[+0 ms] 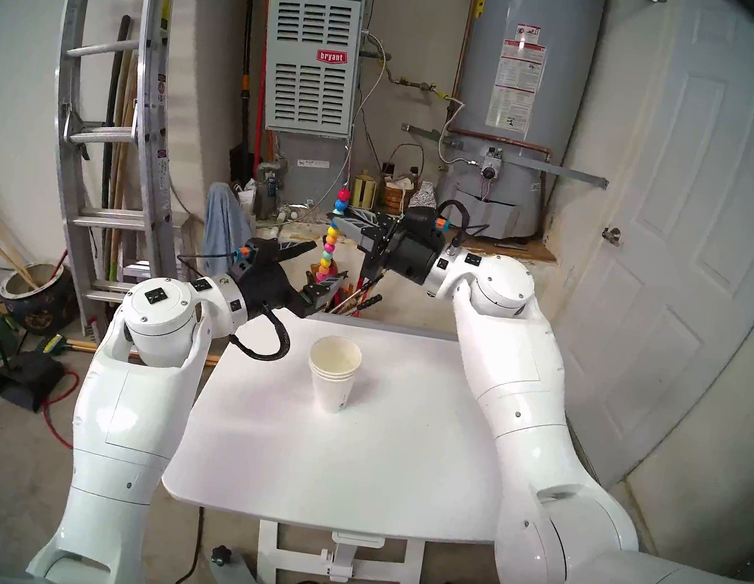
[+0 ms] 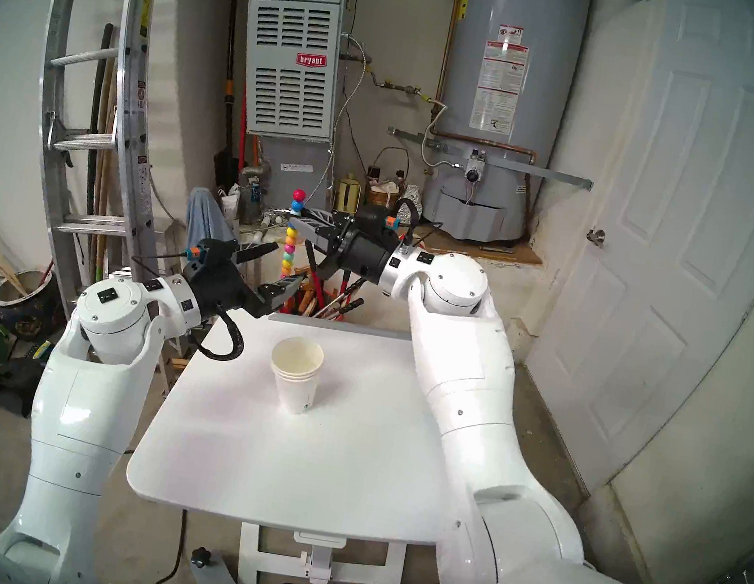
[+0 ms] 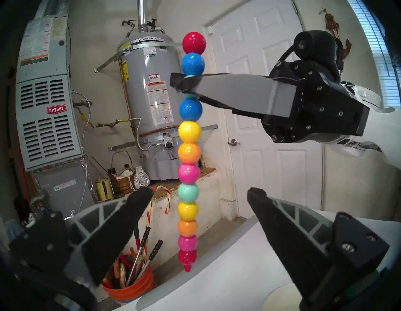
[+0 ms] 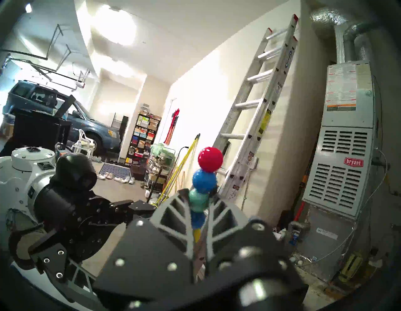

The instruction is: Switch the marker to another color

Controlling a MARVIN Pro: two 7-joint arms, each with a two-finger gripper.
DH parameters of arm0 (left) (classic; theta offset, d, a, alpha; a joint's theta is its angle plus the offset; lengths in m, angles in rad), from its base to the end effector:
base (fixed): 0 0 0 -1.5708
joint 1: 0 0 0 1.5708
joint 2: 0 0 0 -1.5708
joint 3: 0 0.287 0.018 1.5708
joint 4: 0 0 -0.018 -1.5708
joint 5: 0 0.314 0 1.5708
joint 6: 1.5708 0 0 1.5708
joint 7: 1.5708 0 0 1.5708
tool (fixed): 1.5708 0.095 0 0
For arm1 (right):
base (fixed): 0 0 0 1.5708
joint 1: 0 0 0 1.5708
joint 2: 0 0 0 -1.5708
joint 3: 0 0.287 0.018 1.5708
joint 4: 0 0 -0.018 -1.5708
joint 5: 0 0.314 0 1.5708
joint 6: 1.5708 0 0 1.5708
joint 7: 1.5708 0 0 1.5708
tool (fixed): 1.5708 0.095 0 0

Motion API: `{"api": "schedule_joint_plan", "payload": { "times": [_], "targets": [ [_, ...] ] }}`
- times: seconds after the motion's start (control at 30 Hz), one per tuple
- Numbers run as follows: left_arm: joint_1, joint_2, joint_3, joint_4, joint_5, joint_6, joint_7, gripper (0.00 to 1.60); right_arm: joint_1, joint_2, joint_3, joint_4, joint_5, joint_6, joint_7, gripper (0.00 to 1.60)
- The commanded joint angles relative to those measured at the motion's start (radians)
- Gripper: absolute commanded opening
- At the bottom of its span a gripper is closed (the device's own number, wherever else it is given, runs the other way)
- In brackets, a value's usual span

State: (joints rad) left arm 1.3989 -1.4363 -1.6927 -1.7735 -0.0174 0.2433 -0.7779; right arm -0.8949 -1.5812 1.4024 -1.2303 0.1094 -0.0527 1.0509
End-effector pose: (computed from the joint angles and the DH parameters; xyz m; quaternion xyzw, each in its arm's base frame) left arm 0.4375 0.0145 -0.1710 0.6361 -0.2769 0.6996 0.1714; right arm 0.5212 0.1445 -0.1105 -0.4464 -0.4534 -0.6905 0.3439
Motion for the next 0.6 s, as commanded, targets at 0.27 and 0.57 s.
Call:
{"api": "schedule_joint_plan", "payload": {
  "times": [0.27, 0.57],
  "targets": [
    [-0.01, 0.0, -0.001, -0.011, -0.004, -0.012, 0.0, 1.04, -0.001, -0.013, -0.003, -0.033, 0.009, 0.002, 0.006, 0.0],
    [-0.013, 0.0, 0.0, -0.003, -0.003, -0.016, 0.001, 0.75, -0.004, -0.018, -0.002, -0.032, 0.019, 0.006, 0.015, 0.0]
  ]
}}
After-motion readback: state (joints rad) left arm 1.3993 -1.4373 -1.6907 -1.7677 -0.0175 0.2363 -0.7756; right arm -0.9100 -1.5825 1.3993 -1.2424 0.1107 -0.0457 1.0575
